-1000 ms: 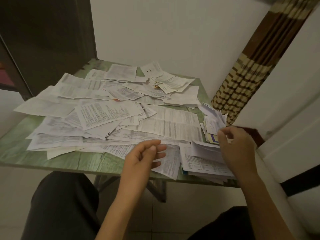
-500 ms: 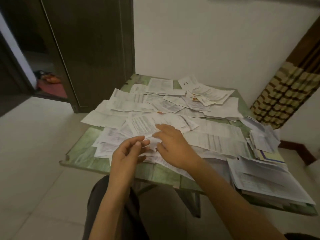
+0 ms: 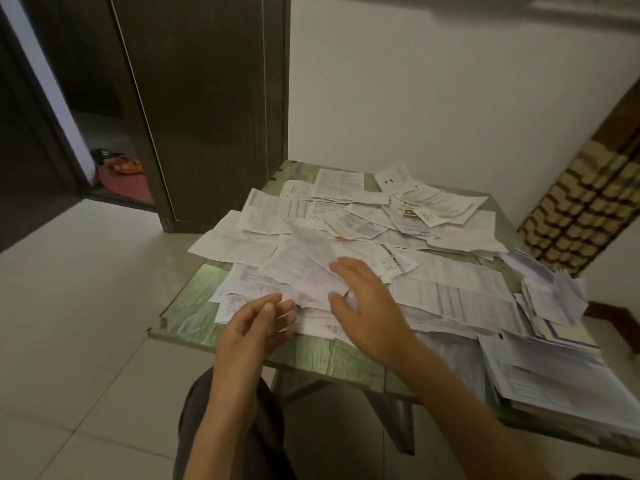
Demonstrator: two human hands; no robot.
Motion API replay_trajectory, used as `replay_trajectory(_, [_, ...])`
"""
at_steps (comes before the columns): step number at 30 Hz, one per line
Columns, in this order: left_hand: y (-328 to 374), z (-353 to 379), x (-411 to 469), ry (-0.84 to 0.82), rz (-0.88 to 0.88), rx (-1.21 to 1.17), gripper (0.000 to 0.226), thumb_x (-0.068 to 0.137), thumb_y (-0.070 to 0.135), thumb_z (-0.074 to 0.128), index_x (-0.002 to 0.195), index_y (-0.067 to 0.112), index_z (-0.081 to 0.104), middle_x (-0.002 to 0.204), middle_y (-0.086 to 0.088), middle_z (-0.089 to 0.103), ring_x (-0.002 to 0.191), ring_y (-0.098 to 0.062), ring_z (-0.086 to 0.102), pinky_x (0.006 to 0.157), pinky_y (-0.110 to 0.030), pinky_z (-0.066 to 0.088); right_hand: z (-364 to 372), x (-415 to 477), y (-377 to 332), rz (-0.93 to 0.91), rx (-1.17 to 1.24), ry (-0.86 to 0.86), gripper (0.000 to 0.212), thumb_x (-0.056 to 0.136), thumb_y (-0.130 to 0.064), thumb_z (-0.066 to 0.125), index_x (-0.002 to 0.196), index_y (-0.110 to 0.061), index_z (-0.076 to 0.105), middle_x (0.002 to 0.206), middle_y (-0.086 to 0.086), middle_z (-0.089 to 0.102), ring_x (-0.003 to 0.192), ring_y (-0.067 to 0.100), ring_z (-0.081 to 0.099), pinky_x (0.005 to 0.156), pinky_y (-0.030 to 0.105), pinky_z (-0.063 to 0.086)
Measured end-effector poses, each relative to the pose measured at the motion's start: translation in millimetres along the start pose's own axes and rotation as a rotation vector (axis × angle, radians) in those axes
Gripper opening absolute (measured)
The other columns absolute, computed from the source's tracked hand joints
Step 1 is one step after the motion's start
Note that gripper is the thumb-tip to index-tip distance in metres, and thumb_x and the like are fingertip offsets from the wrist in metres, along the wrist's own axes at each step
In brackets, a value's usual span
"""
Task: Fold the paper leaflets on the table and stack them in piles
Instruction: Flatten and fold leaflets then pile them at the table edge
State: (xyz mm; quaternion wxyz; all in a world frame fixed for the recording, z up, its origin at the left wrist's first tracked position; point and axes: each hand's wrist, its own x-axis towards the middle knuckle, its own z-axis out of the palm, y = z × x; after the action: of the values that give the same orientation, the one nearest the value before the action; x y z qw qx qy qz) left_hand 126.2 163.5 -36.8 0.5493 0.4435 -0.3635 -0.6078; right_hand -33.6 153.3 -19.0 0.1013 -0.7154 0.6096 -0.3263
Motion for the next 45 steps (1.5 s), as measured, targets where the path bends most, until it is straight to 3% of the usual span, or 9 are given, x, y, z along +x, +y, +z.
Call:
replay_trajectory(4, [-0.4, 19.9, -6.4, -0.114, -0.148, -0.151, 0.037, 0.072, 0.037, 0.061, 0.102, 0.016, 0.063, 0.099, -0.003, 0.073, 0.095, -0.017, 0.069, 0.083, -0.031, 0.052, -32.0, -19.4, -28.1, 0.255, 0.799, 0.144, 0.028, 0.090, 0.000, 0.052, 0.110, -0.017, 0.063, 0.106, -0.009, 0.068, 0.095, 0.008, 0.064, 0.078, 0.012, 0.051])
replay_trajectory(7, [1.0, 38.8, -12.4, -0.194, -0.204, -0.248, 0.045, 0.069, 0.044, 0.058, 0.109, 0.023, 0.059, 0.102, 0.001, 0.072, 0.097, -0.015, 0.068, 0.083, -0.031, 0.050, -42.7, -36.4, -34.4, 0.412, 1.144, 0.096, 0.027, 0.088, 0.001, 0.049, 0.097, -0.019, 0.066, 0.095, -0.003, 0.073, 0.093, 0.015, 0.069, 0.071, 0.020, 0.057])
replay_trajectory(14, [-0.2, 55.8, -25.2, -0.081, -0.175, -0.406, 0.020, 0.093, 0.022, 0.048, 0.106, 0.018, 0.063, 0.102, -0.006, 0.072, 0.096, -0.021, 0.068, 0.088, -0.040, 0.049, -38.7, -70.5, -30.3, 0.522, 1.030, -0.017, 0.023, 0.088, 0.001, 0.054, 0.093, -0.013, 0.071, 0.091, 0.001, 0.074, 0.087, 0.016, 0.070, 0.075, 0.022, 0.056])
replay_trajectory(17, [-2.7, 54.7, -27.1, -0.036, -0.166, -0.328, 0.019, 0.095, 0.019, 0.046, 0.103, 0.014, 0.063, 0.094, -0.003, 0.074, 0.085, -0.015, 0.071, 0.071, -0.031, 0.056, -40.9, -71.5, -21.5, 0.499, 0.828, 0.137, 0.018, 0.085, -0.002, 0.061, 0.085, -0.018, 0.069, 0.084, -0.007, 0.071, 0.082, 0.009, 0.066, 0.069, 0.020, 0.054])
replay_trajectory(22, [-7.9, 54.2, -35.7, -0.136, -0.169, -0.097, 0.020, 0.095, 0.020, 0.047, 0.104, 0.018, 0.064, 0.097, 0.000, 0.074, 0.087, -0.013, 0.070, 0.069, -0.027, 0.056, -48.3, -64.6, -5.6, 0.449, 0.551, 0.271, 0.030, 0.086, -0.018, 0.064, 0.110, -0.028, 0.049, 0.103, -0.015, 0.056, 0.088, 0.000, 0.058, 0.065, 0.003, 0.046])
replay_trajectory(28, [-6.6, 56.4, -43.3, -0.317, -0.119, 0.142, 0.022, 0.094, 0.025, 0.047, 0.105, 0.020, 0.066, 0.092, 0.003, 0.074, 0.085, -0.013, 0.071, 0.074, -0.028, 0.055, -54.0, -67.4, 8.3, 0.554, 0.632, 0.106, 0.006, 0.088, -0.021, 0.061, 0.094, -0.020, 0.061, 0.088, -0.009, 0.071, 0.072, 0.006, 0.069, 0.055, 0.014, 0.050])
replay_trajectory(37, [-6.4, 55.4, -43.7, -0.288, -0.110, 0.196, 0.035, 0.092, 0.000, 0.044, 0.090, 0.024, 0.070, 0.081, 0.007, 0.073, 0.072, -0.010, 0.067, 0.062, -0.024, 0.051, -53.0, -74.2, 19.3, 0.529, 0.741, 0.047, 0.016, 0.094, -0.005, 0.048, 0.088, -0.014, 0.060, 0.080, -0.006, 0.070, 0.072, 0.009, 0.067, 0.060, 0.020, 0.053])
replay_trajectory(40, [-7.1, 53.1, -43.3, -0.247, -0.130, 0.131, 0.040, 0.091, 0.004, 0.040, 0.071, 0.017, 0.071, 0.076, -0.002, 0.071, 0.065, -0.012, 0.063, 0.049, -0.019, 0.045, -50.5, -76.1, 21.6, 0.470, 0.740, 0.074, 0.029, 0.092, 0.003, 0.046, 0.075, -0.015, 0.061, 0.084, 0.001, 0.067, 0.077, 0.007, 0.066, 0.060, 0.019, 0.053])
replay_trajectory(45, [-13.8, 51.1, -42.0, -0.306, -0.185, 0.069, 0.041, 0.078, 0.049, 0.051, 0.102, 0.019, 0.066, 0.087, -0.010, 0.073, 0.076, -0.024, 0.069, 0.060, -0.028, 0.055, -44.8, -79.7, 23.7, 0.216, 0.657, 0.235, 0.029, 0.089, 0.007, 0.049, 0.071, -0.011, 0.063, 0.084, 0.003, 0.067, 0.081, 0.010, 0.067, 0.054, 0.012, 0.047])
